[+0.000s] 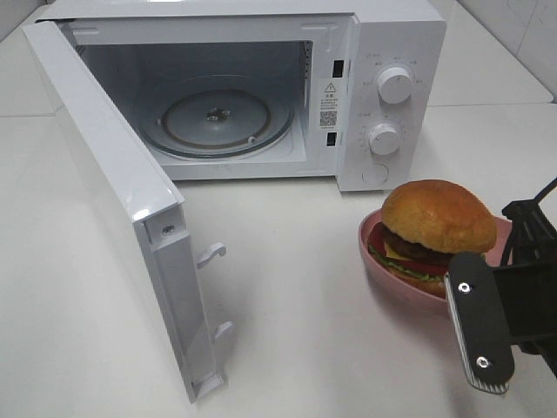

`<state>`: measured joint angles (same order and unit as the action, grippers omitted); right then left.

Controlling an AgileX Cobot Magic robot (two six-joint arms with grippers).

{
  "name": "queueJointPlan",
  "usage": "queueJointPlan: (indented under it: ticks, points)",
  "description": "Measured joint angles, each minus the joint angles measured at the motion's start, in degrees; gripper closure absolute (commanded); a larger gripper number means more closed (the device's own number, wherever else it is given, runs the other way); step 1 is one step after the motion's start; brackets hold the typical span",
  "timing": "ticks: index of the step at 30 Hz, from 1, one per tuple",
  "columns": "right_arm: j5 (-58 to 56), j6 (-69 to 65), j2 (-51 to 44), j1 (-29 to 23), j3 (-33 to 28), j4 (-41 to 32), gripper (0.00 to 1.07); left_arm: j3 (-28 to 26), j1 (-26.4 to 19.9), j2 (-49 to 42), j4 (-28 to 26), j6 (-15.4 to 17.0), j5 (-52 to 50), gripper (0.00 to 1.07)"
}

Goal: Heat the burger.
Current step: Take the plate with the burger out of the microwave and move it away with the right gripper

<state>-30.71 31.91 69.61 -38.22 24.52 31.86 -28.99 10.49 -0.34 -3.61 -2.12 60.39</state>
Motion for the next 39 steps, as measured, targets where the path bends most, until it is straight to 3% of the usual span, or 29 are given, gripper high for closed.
queueJointPlan:
  ticks: [7,9,12,14,15,19,32,39]
  points:
    - [-0.29,-13.92,0.23,2.12,0.0,7.05,1.07,0.0,0.0,0.0,0.0,0.0,0.0,1.06]
    - [0.17,-16.56,1.66,6.59,0.0,8.65,1.07,0.0,0.0,0.0,0.0,0.0,0.0,1.06]
    - [0.57,-16.96,2.46,8.25,0.0,8.82,1.07,0.0,0.0,0.0,0.0,0.0,0.0,1.06]
    - [3.38,-18.05,6.3,13.46,0.34,8.82,1.07,0.0,0.0,0.0,0.0,0.0,0.0,1.06]
    - [3.38,-18.05,6.3,13.46,0.34,8.82,1.07,0.0,0.0,0.0,0.0,0.0,0.0,1.06]
    - [5.04,-18.56,11.92,18.62,4.07,8.88,1.07,0.0,0.0,0.0,0.0,0.0,0.0,1.06]
    - [6.82,-19.48,19.02,19.54,6.13,7.96,1.07,0.0,0.0,0.0,0.0,0.0,0.0,1.06]
    - [9.85,-19.6,19.02,19.6,6.19,2.86,0.9,0.0,0.0,0.0,0.0,0.0,0.0,1.06]
